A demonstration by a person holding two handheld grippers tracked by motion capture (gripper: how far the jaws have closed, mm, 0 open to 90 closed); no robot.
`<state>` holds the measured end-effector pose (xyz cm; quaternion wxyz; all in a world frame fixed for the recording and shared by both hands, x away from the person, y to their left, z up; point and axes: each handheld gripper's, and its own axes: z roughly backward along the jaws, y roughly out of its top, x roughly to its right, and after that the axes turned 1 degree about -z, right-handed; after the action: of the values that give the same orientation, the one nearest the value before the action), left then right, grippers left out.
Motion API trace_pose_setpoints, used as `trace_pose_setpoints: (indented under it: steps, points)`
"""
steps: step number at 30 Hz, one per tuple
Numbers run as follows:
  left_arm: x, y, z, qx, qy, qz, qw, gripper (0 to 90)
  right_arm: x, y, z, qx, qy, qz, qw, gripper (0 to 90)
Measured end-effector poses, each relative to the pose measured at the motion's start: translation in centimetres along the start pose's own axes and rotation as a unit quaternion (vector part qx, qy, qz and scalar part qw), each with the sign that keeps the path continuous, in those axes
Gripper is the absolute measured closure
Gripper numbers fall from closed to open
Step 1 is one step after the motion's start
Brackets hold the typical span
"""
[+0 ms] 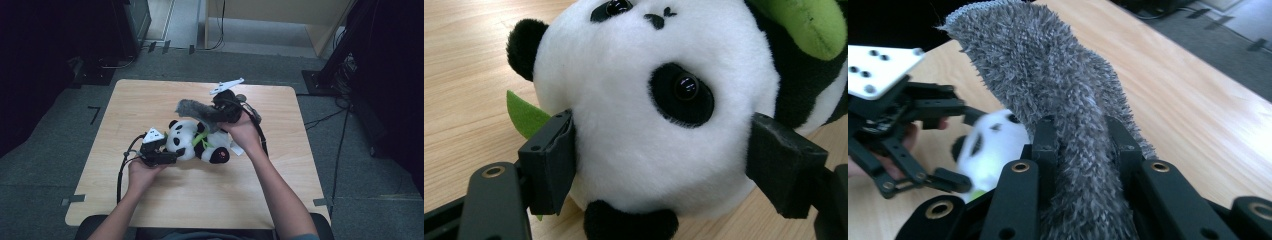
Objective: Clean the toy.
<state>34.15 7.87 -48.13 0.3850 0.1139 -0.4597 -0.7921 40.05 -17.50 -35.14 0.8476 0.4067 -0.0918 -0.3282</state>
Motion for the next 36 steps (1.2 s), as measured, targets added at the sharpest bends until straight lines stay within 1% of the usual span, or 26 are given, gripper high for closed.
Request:
trace_pose_setpoints:
  steps: [4, 9, 10, 11, 12, 13, 14, 15, 16, 17, 19, 20, 21, 23, 26, 30, 31, 32, 34, 36]
  points:
    - [0.0, 0.0, 0.0, 0.0, 0.0, -0.001, 1.0, 20.8, -1.4, 0.3, -2.3, -0.016, 0.016, 0.009, 0.9997, 71.8]
    - [0.0, 0.0, 0.0, -0.001, -0.001, 0.001, 1.0, 21.2, -2.5, 0.2, -4.9, -0.039, 0.025, 0.012, 0.9988, 71.7]
    - [0.0, 0.0, 0.0, -0.002, -0.001, 0.001, 1.0, 21.4, -2.6, 0.1, -5.3, -0.043, 0.025, 0.014, 0.9987, 71.6]
    - [0.0, 0.0, 0.0, -0.002, -0.001, 0.001, 1.0, 21.6, -2.6, 0.1, -5.3, -0.043, 0.025, 0.014, 0.9987, 71.6]
    - [0.0, 0.0, 0.0, -0.002, -0.001, 0.002, 1.0, 21.7, -2.9, 0.1, -5.9, -0.046, 0.027, 0.015, 0.9985, 71.0]
    - [0.0, 0.0, 0.0, -0.002, -0.001, 0.002, 1.0, 21.8, -2.9, 0.1, -5.9, -0.046, 0.027, 0.015, 0.9985, 71.0]
    - [0.0, 0.0, 0.0, -0.002, -0.001, 0.003, 1.0, 21.8, -3.0, 0.1, -6.2, -0.048, 0.029, 0.015, 0.9983, 69.6]
    - [0.0, 0.0, 0.0, -0.002, -0.001, 0.002, 1.0, 22.0, -3.1, 0.1, -6.5, -0.047, 0.035, 0.014, 0.9982, 61.2]
    - [0.0, 0.0, 0.1, -0.002, -0.001, 0.002, 1.0, 22.0, -3.1, 0.1, -6.6, -0.042, 0.033, 0.015, 0.9985, 57.2]
    - [0.0, 0.0, 0.1, -0.002, -0.001, 0.002, 1.0, 22.1, -3.0, 0.0, -6.6, -0.036, 0.033, 0.015, 0.9987, 57.3]
    - [0.0, 0.0, 0.0, -0.002, -0.001, 0.003, 1.0, 22.1, -2.9, 0.0, -6.6, -0.032, 0.034, 0.012, 0.9988, 57.5]
    - [0.0, 0.0, 0.0, -0.004, 0.0, 0.007, 1.0, 22.1, -2.7, -0.2, -6.8, -0.033, 0.041, 0.005, 0.9986, 65.9]
    - [0.0, 0.0, 0.0, -0.004, 0.0, 0.007, 1.0, 22.2, -2.7, -0.3, -6.9, -0.037, 0.044, 0.001, 0.9984, 68.8]
    - [0.0, 0.0, 0.0, -0.005, 0.002, 0.008, 1.0, 22.5, -2.6, -0.6, -6.9, -0.035, 0.051, -0.002, 0.9981, 71.6]
    - [0.1, 0.0, 0.1, -0.007, 0.004, 0.004, 1.0, 22.8, -2.7, -0.8, -6.4, -0.038, 0.054, -0.003, 0.9978, 72.3]
    - [0.1, 0.0, 0.0, -0.005, 0.004, 0.007, 1.0, 23.2, -2.9, -1.2, -5.5, -0.046, 0.044, 0.015, 0.9979, 72.1]
    - [0.1, 0.0, 0.0, -0.005, 0.004, 0.007, 1.0, 23.2, -2.9, -1.2, -5.5, -0.046, 0.044, 0.015, 0.9979, 72.1]
    - [0.1, 0.0, 0.0, -0.003, 0.004, 0.007, 1.0, 23.3, -2.7, -1.5, -5.0, -0.048, 0.037, 0.02, 0.998, 72.2]
    - [0.1, -0.1, 0.0, -0.002, 0.005, 0.007, 1.0, 23.5, -2.4, -1.9, -4.4, -0.051, 0.03, 0.023, 0.998, 72.4]
    - [0.1, -0.1, 0.0, -0.001, 0.005, 0.007, 1.0, 23.6, -2.2, -2.2, -4.1, -0.052, 0.028, 0.022, 0.998, 72.4]
